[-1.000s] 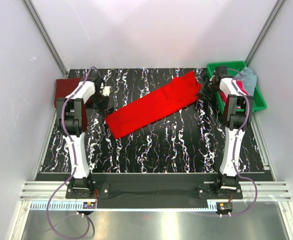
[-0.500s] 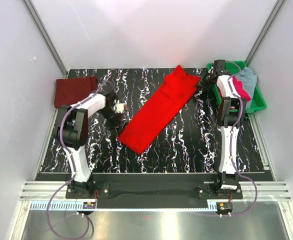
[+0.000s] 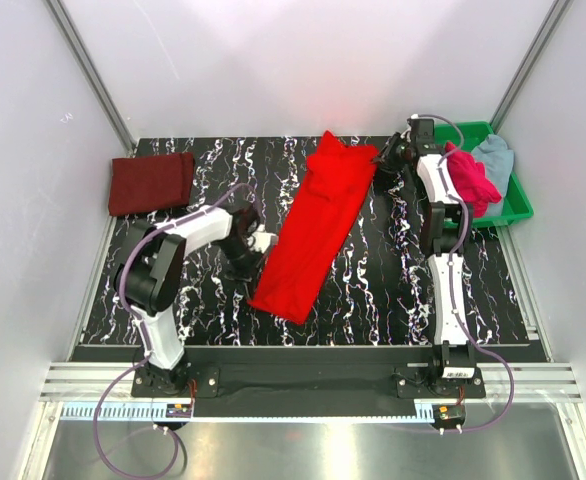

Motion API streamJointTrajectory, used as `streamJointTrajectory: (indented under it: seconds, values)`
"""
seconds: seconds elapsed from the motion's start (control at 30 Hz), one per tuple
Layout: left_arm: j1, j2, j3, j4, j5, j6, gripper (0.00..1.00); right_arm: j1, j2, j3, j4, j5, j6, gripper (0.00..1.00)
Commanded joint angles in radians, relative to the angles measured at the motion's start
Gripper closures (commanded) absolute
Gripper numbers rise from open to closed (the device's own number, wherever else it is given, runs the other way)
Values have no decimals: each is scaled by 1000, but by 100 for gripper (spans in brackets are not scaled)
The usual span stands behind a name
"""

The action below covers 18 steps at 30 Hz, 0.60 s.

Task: Fold and stack the t-shirts
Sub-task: Fold the tshirt

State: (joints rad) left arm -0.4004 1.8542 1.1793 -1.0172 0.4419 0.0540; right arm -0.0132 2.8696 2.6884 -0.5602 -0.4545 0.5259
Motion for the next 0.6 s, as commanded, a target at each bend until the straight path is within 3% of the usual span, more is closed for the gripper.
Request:
streamJointTrajectory:
  seconds: [0.0, 0.57]
  values:
    - [-78, -67, -12, -26, 30, 24, 100, 36, 57, 63, 57, 7, 35, 77]
    - [-331, 10, 74, -21, 60, 35, 100, 94, 123, 128, 206, -16, 117, 79]
